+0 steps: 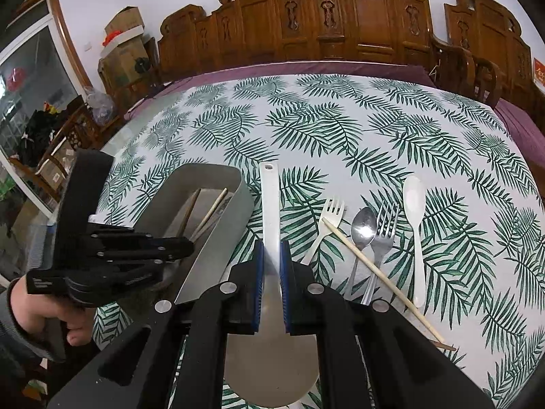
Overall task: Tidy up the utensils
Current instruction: 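Lift the metal spoon, lower it into the tray, open the left tool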
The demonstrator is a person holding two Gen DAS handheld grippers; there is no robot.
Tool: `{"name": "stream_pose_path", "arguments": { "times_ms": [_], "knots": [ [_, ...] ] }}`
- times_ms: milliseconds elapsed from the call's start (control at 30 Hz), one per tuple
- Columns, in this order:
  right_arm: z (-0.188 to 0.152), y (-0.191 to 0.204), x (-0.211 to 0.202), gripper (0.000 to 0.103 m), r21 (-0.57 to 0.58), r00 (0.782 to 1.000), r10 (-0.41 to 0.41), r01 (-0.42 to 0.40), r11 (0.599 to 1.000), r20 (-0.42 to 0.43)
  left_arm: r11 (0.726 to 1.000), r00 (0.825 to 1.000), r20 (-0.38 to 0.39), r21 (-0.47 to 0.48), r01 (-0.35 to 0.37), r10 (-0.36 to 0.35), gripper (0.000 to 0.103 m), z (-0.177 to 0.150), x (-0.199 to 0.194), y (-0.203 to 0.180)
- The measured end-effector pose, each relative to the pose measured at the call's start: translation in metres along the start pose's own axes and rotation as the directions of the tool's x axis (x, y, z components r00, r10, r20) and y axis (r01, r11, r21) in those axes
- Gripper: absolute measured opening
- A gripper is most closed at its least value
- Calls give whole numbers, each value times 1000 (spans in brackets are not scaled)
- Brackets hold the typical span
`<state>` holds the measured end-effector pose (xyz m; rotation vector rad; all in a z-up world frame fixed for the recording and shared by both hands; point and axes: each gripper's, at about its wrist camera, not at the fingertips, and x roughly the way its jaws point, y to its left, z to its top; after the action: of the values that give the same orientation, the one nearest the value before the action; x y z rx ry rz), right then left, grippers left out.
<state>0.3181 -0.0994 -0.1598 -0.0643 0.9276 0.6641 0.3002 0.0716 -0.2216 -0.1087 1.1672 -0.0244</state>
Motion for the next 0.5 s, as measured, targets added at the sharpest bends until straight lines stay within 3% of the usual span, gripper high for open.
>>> {"name": "stream_pose_path", "arguments": {
  "times_ms": [300, 500],
  "knots": [
    [-3, 3, -3, 11, -8, 1000, -2, 2, 1000, -7, 1000, 1000, -21, -4, 5, -5, 5, -1, 10, 0],
    [0, 12, -6, 11, -15, 1000, 2, -2, 1000, 1, 999, 998, 48, -7, 32, -31, 5, 1, -23, 3]
  ]
}}
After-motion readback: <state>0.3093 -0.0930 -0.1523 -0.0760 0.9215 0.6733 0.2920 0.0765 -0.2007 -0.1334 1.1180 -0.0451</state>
